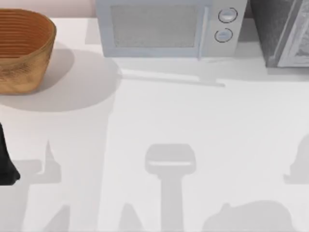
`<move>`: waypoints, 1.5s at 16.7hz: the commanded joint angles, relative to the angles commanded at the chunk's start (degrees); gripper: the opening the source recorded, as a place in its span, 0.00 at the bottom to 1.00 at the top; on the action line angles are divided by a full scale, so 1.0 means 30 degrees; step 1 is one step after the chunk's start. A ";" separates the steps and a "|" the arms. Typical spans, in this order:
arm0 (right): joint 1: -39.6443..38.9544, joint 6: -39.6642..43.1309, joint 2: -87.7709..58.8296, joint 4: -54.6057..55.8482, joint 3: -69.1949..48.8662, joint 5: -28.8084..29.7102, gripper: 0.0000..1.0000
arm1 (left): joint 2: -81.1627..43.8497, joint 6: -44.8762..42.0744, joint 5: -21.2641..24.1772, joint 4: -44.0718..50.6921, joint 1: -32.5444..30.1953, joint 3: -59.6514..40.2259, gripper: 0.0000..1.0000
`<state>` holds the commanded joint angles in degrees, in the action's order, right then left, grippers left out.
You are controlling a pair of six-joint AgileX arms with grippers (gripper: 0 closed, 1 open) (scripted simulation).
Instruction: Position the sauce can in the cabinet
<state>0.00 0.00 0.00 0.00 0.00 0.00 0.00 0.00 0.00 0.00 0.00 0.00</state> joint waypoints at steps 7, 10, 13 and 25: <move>-0.0338 -0.0156 -0.1073 -0.0329 -0.1207 -0.0012 0.00 | 0.0000 0.0000 0.0000 0.0000 0.0000 0.0000 1.00; -0.0751 -0.0401 -0.3377 -0.1209 -0.4160 0.0241 0.00 | 0.0000 0.0000 0.0000 0.0000 0.0000 0.0000 1.00; -0.1184 -0.0646 -0.6643 -0.2484 -0.8488 0.0740 0.00 | 0.0000 0.0000 0.0000 0.0000 0.0000 0.0000 1.00; -0.3003 -0.0582 -2.1808 -0.8349 -2.9877 0.3303 0.00 | 0.0000 0.0000 0.0000 0.0000 0.0000 0.0000 1.00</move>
<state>-9.01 -1.75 -65.42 -25.05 -89.63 9.91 0.00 0.00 0.00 0.00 0.00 0.00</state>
